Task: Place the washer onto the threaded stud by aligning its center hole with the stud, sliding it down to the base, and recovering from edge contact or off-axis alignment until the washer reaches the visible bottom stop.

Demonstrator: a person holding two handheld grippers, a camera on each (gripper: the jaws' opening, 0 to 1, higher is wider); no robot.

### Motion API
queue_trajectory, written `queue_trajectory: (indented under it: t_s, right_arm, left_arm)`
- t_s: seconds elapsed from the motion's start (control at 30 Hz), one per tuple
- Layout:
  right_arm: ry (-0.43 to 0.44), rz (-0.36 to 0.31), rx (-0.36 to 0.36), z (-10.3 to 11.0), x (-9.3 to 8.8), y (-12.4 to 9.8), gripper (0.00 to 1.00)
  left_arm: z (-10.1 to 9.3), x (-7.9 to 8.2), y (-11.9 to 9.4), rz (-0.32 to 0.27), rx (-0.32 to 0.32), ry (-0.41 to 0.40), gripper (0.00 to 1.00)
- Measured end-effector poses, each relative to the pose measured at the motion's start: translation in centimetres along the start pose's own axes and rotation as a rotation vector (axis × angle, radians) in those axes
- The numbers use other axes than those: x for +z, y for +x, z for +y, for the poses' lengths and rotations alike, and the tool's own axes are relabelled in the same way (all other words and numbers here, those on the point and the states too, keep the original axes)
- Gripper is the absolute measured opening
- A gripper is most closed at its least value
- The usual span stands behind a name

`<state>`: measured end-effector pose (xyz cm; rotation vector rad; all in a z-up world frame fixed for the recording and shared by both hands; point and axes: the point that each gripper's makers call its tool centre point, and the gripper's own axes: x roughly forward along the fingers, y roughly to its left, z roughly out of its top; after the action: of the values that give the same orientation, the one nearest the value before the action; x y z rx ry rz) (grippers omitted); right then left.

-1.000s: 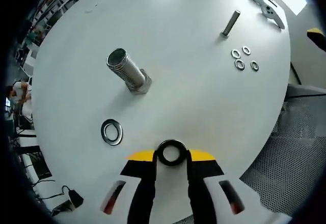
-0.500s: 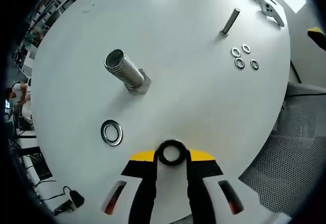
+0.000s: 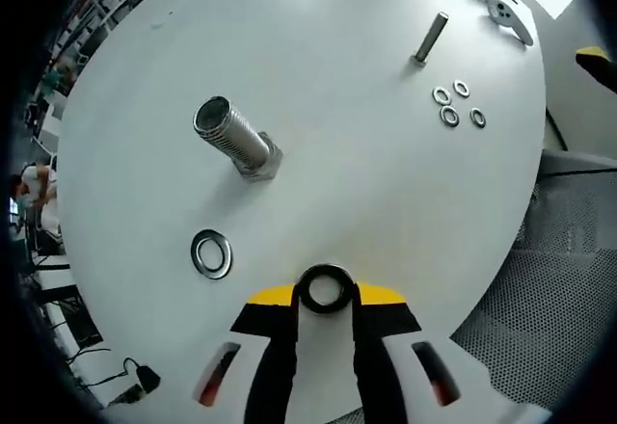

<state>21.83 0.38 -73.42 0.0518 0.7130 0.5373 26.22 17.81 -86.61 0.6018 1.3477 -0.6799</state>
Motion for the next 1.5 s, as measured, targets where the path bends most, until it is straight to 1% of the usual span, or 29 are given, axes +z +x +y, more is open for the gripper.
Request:
queue_trajectory:
  t_s: [0.17, 0.23, 0.4, 0.57, 0.7, 0.8, 0.9, 1.07, 1.2, 1.3, 1.4, 1.43, 1.5]
  right_arm:
    - [0.001, 0.0, -0.002, -0.1, 0.0, 0.0, 0.5]
    - [0.004, -0.001, -0.001, -0.1, 0.0, 0.0, 0.5]
    - [0.001, 0.003, 0.0, 0.0, -0.1, 0.1, 0.5]
    - [0.001, 0.005, 0.001, 0.0, -0.1, 0.1, 0.5]
    - [0.002, 0.007, 0.0, -0.1, -0.2, 0.1, 0.5]
    - [-0.003, 0.009, 0.0, 0.0, -0.2, 0.1, 0.5]
    - [-0.001, 0.01, -0.002, -0.1, -0.2, 0.1, 0.5]
    - [0.002, 0.009, -0.003, -0.1, -0.2, 0.1, 0.5]
    - [-0.001, 0.01, -0.002, -0.1, -0.2, 0.2, 0.5]
    - [-0.001, 0.011, -0.002, -0.1, -0.2, 0.1, 0.5]
    - [0.006, 0.008, -0.004, -0.2, -0.2, 0.1, 0.5]
    - [0.005, 0.008, -0.005, -0.3, -0.2, 0.1, 0.5]
    - [0.002, 0.009, -0.005, -0.3, -0.2, 0.2, 0.5]
  left_arm:
    - [0.3, -0.3, 0.0, -0.007, 0.004, 0.006, 0.18]
    - [0.8, -0.5, -0.1, -0.013, 0.012, 0.006, 0.18]
    - [1.2, -0.2, -0.5, -0.035, -0.002, -0.007, 0.18]
    - [1.1, -0.2, -0.9, -0.044, -0.006, -0.005, 0.18]
    - [1.2, 0.5, -1.4, -0.063, -0.013, 0.011, 0.18]
    - [1.6, 1.3, -2.0, -0.081, -0.006, 0.027, 0.18]
    - [2.1, 2.4, -2.8, -0.105, 0.011, 0.076, 0.18]
    - [2.7, 3.9, -4.2, -0.136, 0.025, 0.112, 0.18]
    - [3.3, 5.1, -5.1, -0.163, 0.037, 0.119, 0.18]
    - [3.5, 5.7, -5.5, -0.174, 0.037, 0.119, 0.19]
    - [3.6, 6.3, -6.0, -0.187, 0.041, 0.136, 0.19]
    - [3.6, 6.4, -6.1, -0.19, 0.04, 0.134, 0.19]
    - [3.9, 7.0, -6.3, -0.221, 0.047, 0.107, 0.19]
